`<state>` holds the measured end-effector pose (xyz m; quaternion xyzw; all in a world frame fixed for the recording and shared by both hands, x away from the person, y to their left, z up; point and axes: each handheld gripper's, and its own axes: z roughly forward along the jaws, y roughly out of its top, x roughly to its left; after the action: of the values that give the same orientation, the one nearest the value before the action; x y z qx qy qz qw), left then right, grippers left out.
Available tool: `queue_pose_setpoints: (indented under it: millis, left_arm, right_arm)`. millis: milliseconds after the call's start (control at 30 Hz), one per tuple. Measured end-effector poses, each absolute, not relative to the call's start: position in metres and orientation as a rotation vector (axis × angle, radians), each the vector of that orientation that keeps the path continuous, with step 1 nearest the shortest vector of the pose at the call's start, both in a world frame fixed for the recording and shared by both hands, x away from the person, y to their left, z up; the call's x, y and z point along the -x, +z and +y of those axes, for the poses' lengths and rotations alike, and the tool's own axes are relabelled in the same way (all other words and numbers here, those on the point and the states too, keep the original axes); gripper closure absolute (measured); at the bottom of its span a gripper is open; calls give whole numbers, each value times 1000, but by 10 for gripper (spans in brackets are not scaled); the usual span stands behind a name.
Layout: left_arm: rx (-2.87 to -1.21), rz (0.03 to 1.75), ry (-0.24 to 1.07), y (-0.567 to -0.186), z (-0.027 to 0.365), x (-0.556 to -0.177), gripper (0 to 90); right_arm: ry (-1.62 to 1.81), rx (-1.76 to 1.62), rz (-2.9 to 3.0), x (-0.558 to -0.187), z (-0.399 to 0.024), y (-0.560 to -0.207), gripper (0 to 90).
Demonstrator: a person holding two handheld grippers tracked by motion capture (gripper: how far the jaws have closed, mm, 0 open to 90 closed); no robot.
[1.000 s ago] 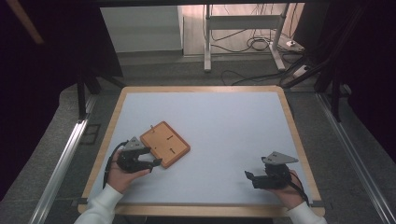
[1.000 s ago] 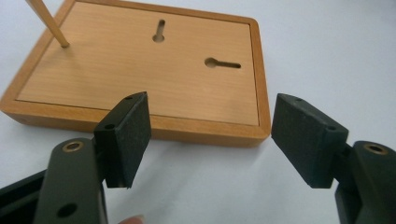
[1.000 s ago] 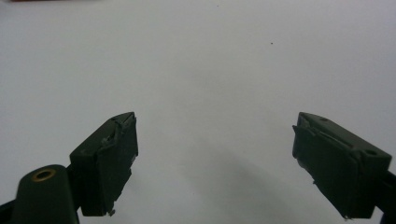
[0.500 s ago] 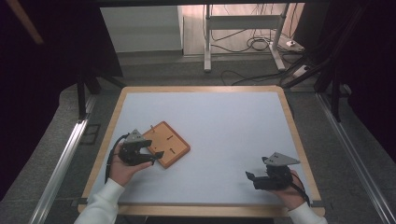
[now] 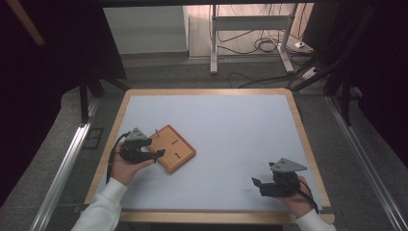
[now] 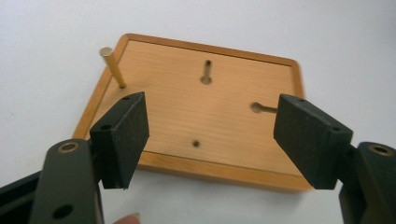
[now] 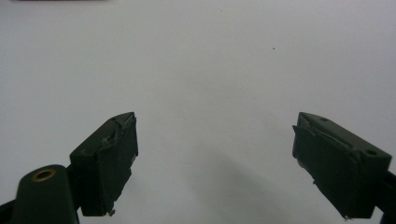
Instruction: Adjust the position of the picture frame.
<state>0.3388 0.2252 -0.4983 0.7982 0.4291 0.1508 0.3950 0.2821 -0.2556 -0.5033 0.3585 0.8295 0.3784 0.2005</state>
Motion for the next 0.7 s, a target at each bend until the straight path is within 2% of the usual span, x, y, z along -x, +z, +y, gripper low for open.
queue_pose_setpoints:
  millis: [700]
  left_arm:
    - [-2066, 1154, 424, -509, 225, -374, 272]
  right_arm:
    - [1038, -1010, 2298, -283, -257, -506, 148]
